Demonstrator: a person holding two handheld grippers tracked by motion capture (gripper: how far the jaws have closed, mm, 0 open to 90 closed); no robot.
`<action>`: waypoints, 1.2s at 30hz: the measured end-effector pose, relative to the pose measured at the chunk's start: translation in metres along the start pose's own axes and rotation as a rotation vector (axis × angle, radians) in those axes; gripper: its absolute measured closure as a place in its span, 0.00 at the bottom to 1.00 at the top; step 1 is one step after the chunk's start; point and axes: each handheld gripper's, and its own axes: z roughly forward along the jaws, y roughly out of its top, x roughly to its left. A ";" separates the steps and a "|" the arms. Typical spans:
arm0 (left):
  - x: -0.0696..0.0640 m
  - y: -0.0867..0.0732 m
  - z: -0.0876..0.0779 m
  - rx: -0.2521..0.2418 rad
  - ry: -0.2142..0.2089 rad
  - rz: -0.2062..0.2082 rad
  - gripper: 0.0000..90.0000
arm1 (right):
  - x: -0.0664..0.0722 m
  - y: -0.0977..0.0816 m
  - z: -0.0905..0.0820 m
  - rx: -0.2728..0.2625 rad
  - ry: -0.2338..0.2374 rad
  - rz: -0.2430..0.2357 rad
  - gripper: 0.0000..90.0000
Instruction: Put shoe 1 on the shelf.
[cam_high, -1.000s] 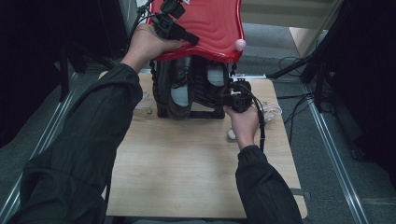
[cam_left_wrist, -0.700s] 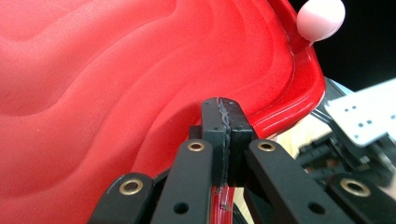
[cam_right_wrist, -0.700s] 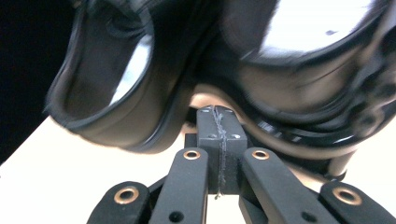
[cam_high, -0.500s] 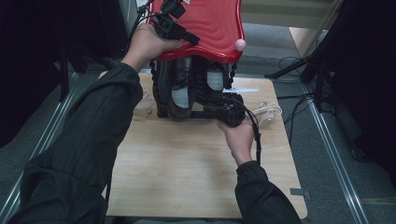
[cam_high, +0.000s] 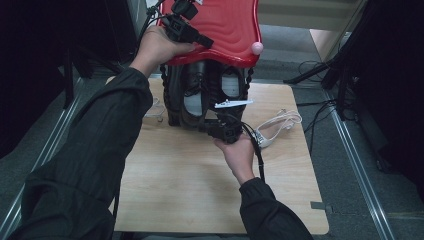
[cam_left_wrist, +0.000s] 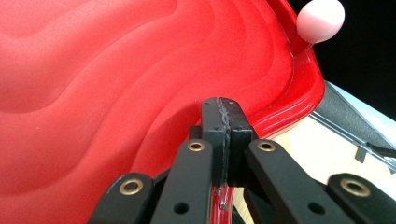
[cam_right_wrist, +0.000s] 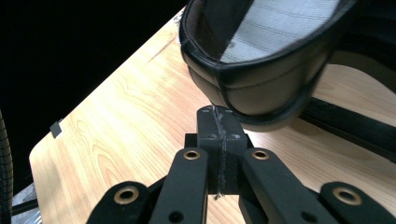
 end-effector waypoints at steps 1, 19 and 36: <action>0.000 0.000 0.000 -0.001 0.000 -0.001 1.00 | 0.001 0.001 0.002 -0.002 0.000 0.000 1.00; 0.000 -0.002 -0.001 -0.013 0.004 -0.014 1.00 | 0.002 0.027 0.011 -0.009 -0.012 -0.019 1.00; -0.003 -0.005 -0.001 -0.035 0.022 -0.045 1.00 | -0.010 0.056 0.031 -0.065 -0.029 0.020 1.00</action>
